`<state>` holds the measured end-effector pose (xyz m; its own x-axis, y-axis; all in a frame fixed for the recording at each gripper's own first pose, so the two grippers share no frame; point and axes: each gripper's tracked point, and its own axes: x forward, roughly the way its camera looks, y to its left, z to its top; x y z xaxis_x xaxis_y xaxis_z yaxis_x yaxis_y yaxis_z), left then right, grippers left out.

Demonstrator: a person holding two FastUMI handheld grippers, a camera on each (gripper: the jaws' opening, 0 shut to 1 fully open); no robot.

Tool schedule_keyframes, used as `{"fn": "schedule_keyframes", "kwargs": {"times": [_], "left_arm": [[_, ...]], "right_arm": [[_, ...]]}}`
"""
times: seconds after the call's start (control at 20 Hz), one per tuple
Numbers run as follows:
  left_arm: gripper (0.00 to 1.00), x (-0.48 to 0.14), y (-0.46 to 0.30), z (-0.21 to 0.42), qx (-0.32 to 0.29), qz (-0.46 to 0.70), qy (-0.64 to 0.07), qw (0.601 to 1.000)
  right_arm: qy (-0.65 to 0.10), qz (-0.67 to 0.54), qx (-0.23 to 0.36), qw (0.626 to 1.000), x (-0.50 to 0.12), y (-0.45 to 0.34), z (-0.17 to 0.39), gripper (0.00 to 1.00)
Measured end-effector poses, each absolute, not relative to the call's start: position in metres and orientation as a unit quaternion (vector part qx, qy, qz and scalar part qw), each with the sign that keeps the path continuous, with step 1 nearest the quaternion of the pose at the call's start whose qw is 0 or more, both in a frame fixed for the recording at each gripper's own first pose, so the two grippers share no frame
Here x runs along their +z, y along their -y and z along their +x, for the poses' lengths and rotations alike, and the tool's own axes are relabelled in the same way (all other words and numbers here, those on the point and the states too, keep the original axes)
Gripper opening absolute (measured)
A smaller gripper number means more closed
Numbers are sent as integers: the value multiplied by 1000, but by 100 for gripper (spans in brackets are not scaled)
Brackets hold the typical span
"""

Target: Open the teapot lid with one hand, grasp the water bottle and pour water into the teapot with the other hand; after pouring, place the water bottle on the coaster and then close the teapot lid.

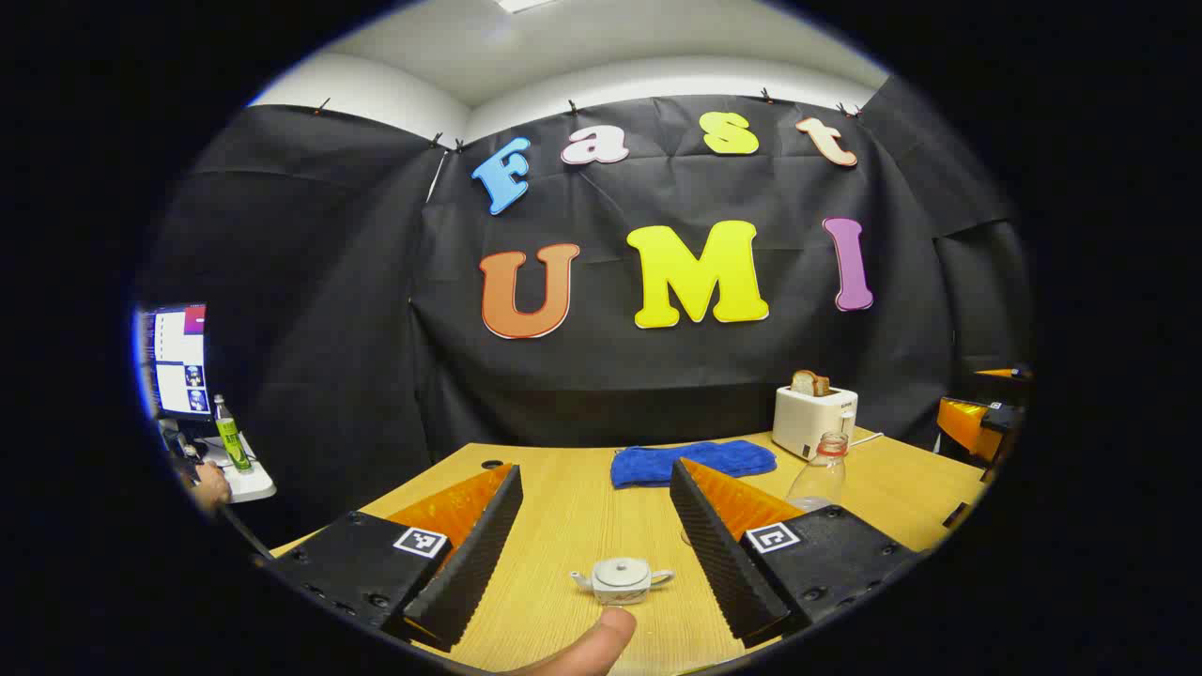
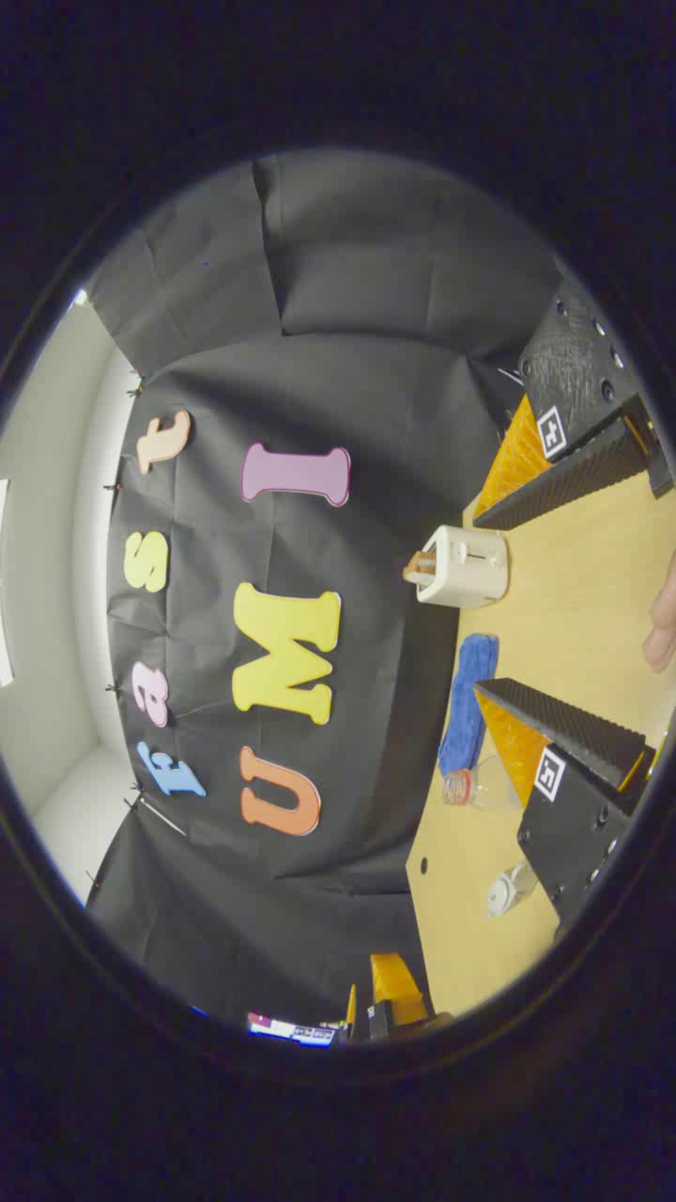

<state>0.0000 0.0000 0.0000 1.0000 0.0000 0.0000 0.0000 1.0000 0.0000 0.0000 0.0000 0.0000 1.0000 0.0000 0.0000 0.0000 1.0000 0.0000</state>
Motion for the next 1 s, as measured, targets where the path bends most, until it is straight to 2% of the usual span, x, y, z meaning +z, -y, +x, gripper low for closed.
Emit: {"fn": "schedule_keyframes", "kwargs": {"times": [0.05, 0.1, 0.65, 1.0], "left_arm": [[99, -1, 1, -1, 2, -1, -4, 1000], [99, -2, 1, 0, 3, 0, -6, 1000], [99, -15, 11, 4, -5, 13, -23, 1000], [99, -24, 16, 10, -16, 3, -35, 999]], "right_arm": [[2, 4, 1, 1000, 1, 0, 0, 98], [5, -1, 4, 1000, 3, -1, -2, 95], [14, -33, 7, 999, 4, -2, -2, 98], [7, -26, 3, 1000, 1, 3, 2, 95]]}}
